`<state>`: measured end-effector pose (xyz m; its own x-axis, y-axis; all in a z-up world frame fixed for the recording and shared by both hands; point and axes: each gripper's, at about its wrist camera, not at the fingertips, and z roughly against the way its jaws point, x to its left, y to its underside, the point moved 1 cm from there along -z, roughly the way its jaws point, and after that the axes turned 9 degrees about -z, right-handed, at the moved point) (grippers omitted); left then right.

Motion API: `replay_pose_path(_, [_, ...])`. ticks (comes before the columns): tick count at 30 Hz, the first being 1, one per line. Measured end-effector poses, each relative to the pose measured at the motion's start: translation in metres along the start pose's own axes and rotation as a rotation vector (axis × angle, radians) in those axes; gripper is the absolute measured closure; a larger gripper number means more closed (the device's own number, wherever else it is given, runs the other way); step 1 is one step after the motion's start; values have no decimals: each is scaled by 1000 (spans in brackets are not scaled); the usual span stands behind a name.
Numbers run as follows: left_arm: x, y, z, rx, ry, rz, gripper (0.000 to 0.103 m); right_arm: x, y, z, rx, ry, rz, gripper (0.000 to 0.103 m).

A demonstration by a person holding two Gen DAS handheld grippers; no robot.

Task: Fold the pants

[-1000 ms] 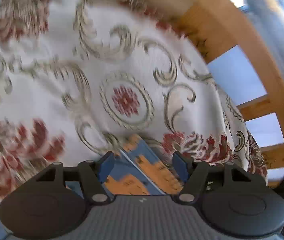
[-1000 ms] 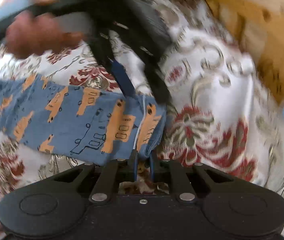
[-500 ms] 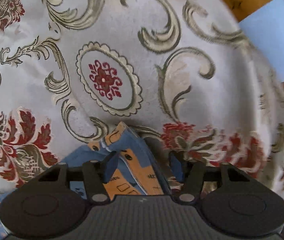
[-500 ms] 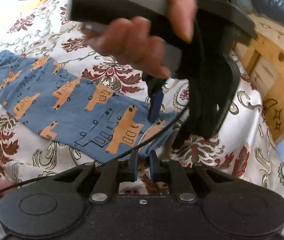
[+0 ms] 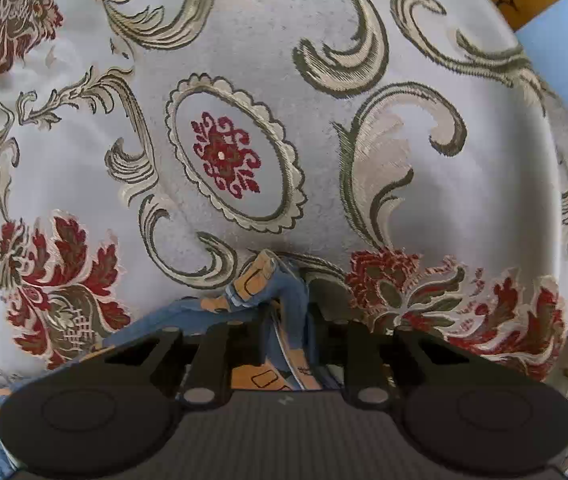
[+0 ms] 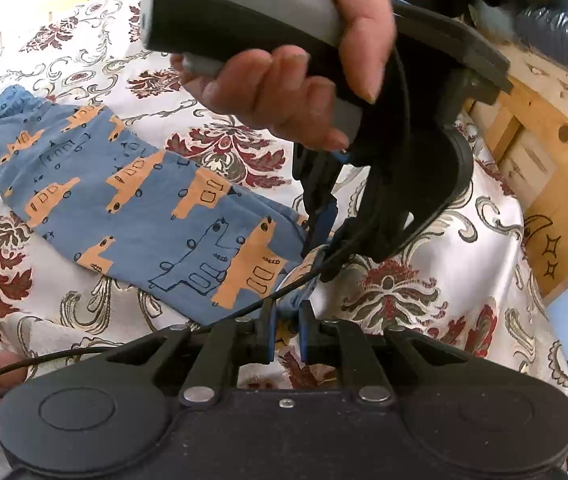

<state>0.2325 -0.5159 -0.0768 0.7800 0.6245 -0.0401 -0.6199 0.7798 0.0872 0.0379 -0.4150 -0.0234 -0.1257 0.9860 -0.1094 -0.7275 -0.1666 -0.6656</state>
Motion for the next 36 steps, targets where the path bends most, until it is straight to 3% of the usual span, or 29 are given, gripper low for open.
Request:
replay_pose_path(3, [8, 8, 6, -44, 46, 13, 87, 3, -3, 5, -24, -1, 8, 92])
replay_pose_path(9, [45, 43, 29, -190, 219, 95, 91, 18, -22, 24, -70, -39, -32, 92])
replay_pose_path(17, [109, 121, 67, -422, 448, 155, 92, 84, -53, 43, -142, -64, 49, 92])
replay_pose_path(24, [175, 193, 73, -546, 566, 211, 92, 146, -68, 37, -152, -101, 83, 92])
replay_pose_path(36, [272, 293, -5, -648, 657, 335, 92, 249, -52, -39, -50, -120, 174, 92])
